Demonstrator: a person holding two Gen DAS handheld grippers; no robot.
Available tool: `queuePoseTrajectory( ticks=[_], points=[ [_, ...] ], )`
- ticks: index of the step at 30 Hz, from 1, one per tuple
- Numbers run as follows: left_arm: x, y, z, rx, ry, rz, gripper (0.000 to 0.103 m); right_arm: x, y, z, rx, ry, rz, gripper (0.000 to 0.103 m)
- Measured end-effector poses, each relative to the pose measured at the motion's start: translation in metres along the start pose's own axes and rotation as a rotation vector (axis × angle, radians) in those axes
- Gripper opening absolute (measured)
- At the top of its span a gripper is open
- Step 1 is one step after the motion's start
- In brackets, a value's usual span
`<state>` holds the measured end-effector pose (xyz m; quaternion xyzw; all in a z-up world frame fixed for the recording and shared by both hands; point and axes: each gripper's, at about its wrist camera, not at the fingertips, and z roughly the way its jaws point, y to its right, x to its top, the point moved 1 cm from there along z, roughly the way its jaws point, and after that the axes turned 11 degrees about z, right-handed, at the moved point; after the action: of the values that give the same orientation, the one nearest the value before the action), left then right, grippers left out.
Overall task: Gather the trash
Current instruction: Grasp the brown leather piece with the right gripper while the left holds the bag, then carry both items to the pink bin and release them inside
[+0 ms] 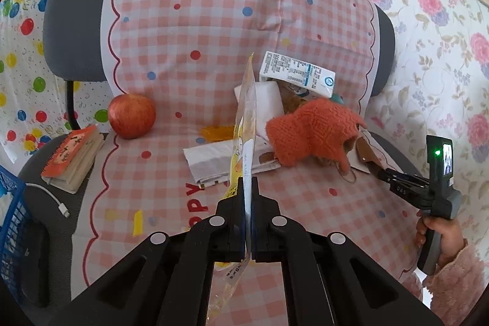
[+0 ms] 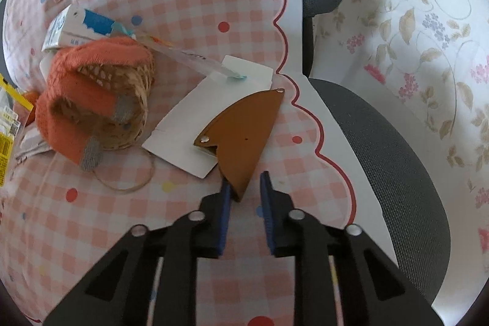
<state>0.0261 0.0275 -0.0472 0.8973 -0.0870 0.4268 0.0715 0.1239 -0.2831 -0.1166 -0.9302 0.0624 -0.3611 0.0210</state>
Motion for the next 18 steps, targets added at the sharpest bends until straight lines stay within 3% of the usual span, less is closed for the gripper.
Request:
queuePoseTrajectory(
  ticks=[4, 10, 18],
  points=[
    [-0.002, 0.004, -0.005, 0.001, 0.003, 0.003, 0.002, -0.004, 0.002, -0.018, -0.016, 0.067, -0.004, 0.005],
    [-0.002, 0.017, -0.027, -0.039, 0.047, 0.019, 0.002, -0.007, 0.012, -0.091, 0.076, 0.193, 0.059, 0.005],
    [-0.009, 0.062, -0.06, -0.152, 0.098, 0.078, 0.002, -0.032, 0.021, -0.151, 0.136, 0.188, 0.073, 0.005]
  ],
)
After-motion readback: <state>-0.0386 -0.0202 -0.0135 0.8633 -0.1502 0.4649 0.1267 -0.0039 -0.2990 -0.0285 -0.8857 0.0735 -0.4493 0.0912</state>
